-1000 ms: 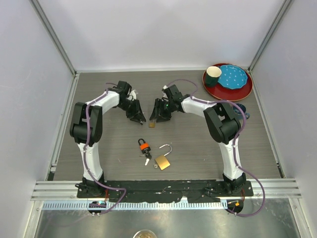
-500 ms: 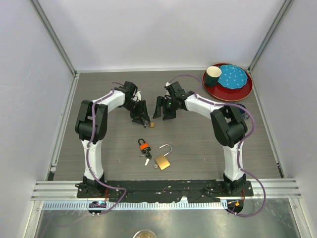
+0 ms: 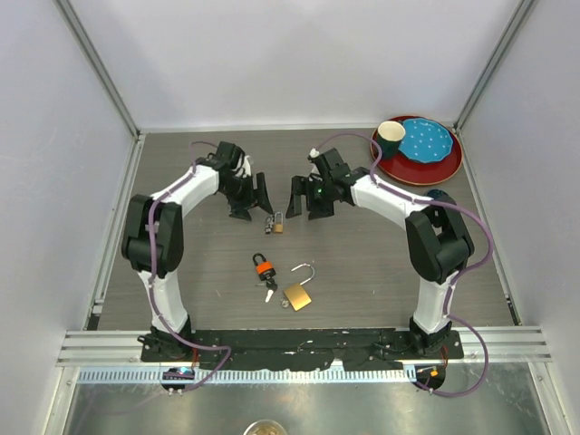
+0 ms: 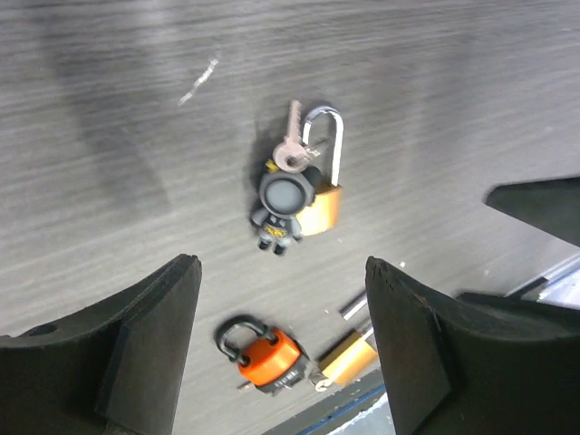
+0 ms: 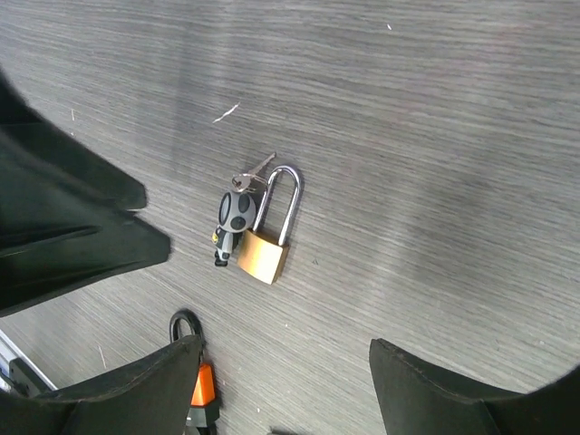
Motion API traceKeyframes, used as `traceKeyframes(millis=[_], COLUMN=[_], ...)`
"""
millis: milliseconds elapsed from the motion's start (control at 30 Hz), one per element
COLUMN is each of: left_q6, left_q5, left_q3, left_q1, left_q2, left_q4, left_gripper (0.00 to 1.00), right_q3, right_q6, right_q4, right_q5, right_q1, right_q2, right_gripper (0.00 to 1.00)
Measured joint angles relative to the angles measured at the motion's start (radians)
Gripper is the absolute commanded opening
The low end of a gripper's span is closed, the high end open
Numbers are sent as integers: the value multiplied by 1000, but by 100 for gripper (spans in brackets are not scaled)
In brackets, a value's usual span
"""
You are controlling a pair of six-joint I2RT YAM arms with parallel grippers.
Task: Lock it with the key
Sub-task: Place the key at the center of the board, then pick up the lock from the center of the board.
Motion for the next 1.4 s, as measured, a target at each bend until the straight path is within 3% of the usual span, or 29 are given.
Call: traceKeyframes(millis=[400, 800, 1100, 1400], left_q6=[-26, 79, 94, 86], left_q5=[170, 256, 263, 272], left_q3=[-64, -183, -241, -241], left_q1=[0, -105, -207, -264], left_q2=[-208, -299, -262, -126], left_q4=[86, -25, -34, 14], left_gripper=[76, 55, 50, 41], right_q3=[-27, -172, -349, -473], right_q6=[-3, 6, 14, 47], right_q4=[-45, -120, -137, -54], right_q5=[-25, -118, -164, -247], right_q1=[0, 0, -24, -36], right_q2=[-79, -170, -261, -262], right_gripper=[79, 71, 60, 54])
